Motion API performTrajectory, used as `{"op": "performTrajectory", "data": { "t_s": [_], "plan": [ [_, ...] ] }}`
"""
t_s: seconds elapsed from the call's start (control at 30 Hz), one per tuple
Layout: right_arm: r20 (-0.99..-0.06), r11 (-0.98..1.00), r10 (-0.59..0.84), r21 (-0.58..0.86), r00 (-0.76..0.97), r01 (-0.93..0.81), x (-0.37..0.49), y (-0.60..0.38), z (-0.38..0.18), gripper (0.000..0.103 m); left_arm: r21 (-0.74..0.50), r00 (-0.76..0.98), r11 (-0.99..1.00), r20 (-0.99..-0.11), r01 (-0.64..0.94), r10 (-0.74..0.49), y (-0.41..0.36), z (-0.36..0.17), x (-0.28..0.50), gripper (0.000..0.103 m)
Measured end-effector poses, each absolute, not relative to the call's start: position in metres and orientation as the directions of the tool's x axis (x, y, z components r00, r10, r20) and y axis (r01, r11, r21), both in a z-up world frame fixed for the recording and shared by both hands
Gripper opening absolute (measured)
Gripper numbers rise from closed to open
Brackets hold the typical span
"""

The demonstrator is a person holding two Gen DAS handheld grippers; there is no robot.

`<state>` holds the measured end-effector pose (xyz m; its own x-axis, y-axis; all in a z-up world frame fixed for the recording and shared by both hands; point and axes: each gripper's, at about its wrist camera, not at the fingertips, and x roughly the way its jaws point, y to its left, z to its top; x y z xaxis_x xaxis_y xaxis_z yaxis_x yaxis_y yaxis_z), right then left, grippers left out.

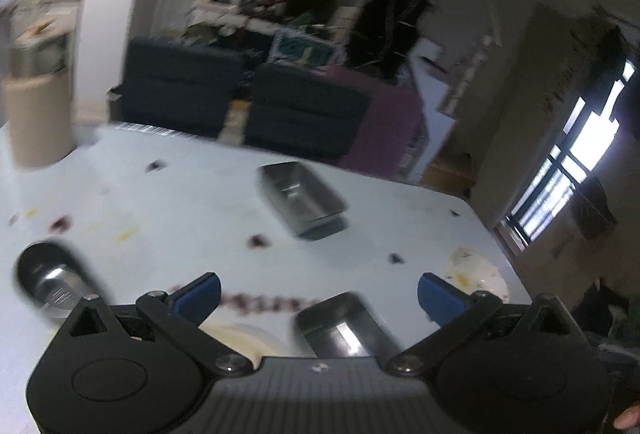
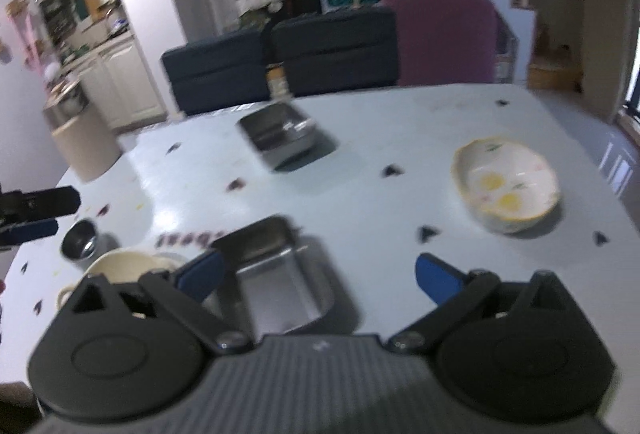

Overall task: Organize plates and bowls
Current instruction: 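Move both grippers to the yellow-rimmed lemon-print bowl, then close both grippers on the rim of the lemon-print bowl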

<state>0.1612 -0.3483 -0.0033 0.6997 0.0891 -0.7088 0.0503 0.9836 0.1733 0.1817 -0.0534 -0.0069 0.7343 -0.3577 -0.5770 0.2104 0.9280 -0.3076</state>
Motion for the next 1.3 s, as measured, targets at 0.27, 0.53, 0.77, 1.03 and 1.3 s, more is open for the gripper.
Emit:
{"op": "performTrajectory", "data": {
  "t_s": [0.27,0.53,0.77,1.03,1.3],
  "plan": [
    [-0.659,0.965,-0.031,0.176,0.751,0.195,0.161,-0.445,-0.005,0.103,-0.229,0.681,0.905,-0.599,0.357,-0.421,-0.162,-0.028,0.223,0.103],
    [-0.663,0.931,-0.119,0.184,0.739,0.316,0.189,-0.541,-0.053,0.103,-0.251,0.632,0.89,-0.632,0.38,-0.448,-0.245,-0.071,0.273,0.103],
    [-0.703,0.9,-0.078,0.256,0.707,0.354,0.239,-0.599,-0.091,0.063,-0.307,0.561,0.874,-0.675,0.377,-0.479,-0.295,-0.114,0.313,0.069],
    [-0.755,0.931,-0.021,0.224,0.656,0.288,0.3,-0.612,-0.126,0.037,-0.374,0.474,0.858,-0.719,0.351,-0.508,-0.326,-0.157,0.349,0.047],
    [-0.771,0.952,-0.018,0.181,0.637,0.247,0.331,-0.606,-0.146,0.017,-0.408,0.441,0.837,-0.716,0.364,-0.541,-0.336,-0.165,0.366,0.018]
  ]
}}
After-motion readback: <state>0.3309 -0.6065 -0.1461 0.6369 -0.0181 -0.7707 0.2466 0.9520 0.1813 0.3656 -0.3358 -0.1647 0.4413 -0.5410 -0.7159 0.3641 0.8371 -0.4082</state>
